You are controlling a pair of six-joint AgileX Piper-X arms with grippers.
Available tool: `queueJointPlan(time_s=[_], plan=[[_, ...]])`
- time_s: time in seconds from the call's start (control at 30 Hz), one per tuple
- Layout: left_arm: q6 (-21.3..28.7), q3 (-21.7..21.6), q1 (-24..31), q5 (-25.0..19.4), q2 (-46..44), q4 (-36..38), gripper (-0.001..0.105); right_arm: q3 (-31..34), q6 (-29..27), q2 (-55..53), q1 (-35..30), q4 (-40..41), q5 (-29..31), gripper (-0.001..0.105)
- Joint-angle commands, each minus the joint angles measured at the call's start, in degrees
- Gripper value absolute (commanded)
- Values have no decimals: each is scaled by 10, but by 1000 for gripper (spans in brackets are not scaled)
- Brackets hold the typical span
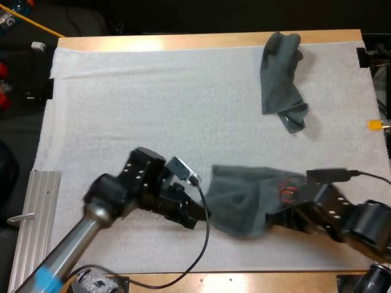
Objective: Pick towel from pile, fold and stack
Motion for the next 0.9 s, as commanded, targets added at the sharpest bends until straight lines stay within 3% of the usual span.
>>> queueJointPlan(time_s=[0.0,0.23,0.37,0.6,0.73,0.87], plan=[[-24,-25,0,-4,-24,2,0,-22,5,-9,0,10,2,0],[-71,-103,0,-5,-85,20,0,-105,2,-15,0,59,-11,0],[-61,-129,0,-50,-117,92,0,-144,2,-15,0,98,-24,0],[-45,-131,0,-109,-169,193,0,-157,4,-15,0,117,-132,0],[-16,-125,0,-148,-171,221,0,-149,4,-7,0,98,-135,0],[6,-85,0,-204,-154,198,0,-103,-5,18,0,33,-135,0]])
